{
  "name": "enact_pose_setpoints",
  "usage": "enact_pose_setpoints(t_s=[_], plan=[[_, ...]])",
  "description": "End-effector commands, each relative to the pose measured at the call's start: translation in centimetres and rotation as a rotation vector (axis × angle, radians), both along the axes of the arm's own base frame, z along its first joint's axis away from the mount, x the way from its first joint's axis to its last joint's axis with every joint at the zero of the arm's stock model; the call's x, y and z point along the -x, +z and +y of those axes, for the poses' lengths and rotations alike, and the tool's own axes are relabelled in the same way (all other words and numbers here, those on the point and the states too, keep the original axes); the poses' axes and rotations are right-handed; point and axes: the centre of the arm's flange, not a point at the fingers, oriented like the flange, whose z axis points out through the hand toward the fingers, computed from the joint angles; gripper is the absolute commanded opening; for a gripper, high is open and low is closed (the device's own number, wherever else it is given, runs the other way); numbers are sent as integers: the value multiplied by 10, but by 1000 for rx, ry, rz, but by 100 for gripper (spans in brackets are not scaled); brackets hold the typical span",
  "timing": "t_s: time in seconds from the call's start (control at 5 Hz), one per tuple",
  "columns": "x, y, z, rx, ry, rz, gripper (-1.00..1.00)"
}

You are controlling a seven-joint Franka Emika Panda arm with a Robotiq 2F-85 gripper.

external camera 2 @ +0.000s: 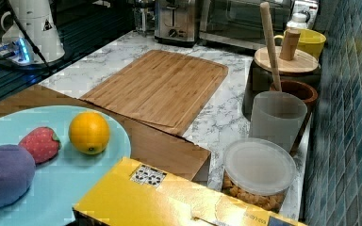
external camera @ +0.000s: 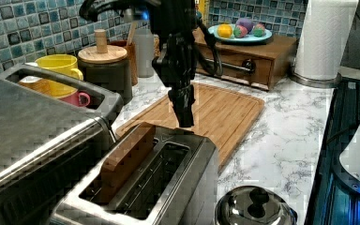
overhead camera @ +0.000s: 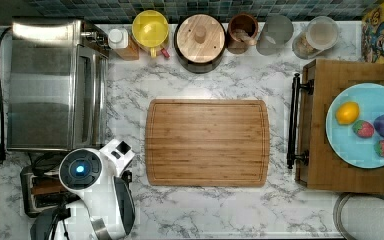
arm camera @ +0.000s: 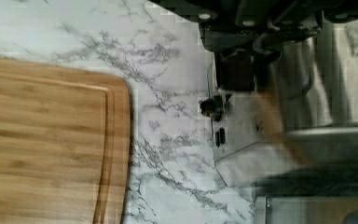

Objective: Turn on the toaster.

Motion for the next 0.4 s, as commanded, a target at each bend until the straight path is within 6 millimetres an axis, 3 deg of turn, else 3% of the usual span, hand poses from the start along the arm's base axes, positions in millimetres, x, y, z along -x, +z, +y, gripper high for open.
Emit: enact_pose_setpoints(t_s=[0.2,0.4], plan=[[-9,-32,-3,12,-13,38,-100],[5,-57,-4,37,6,128,-100]])
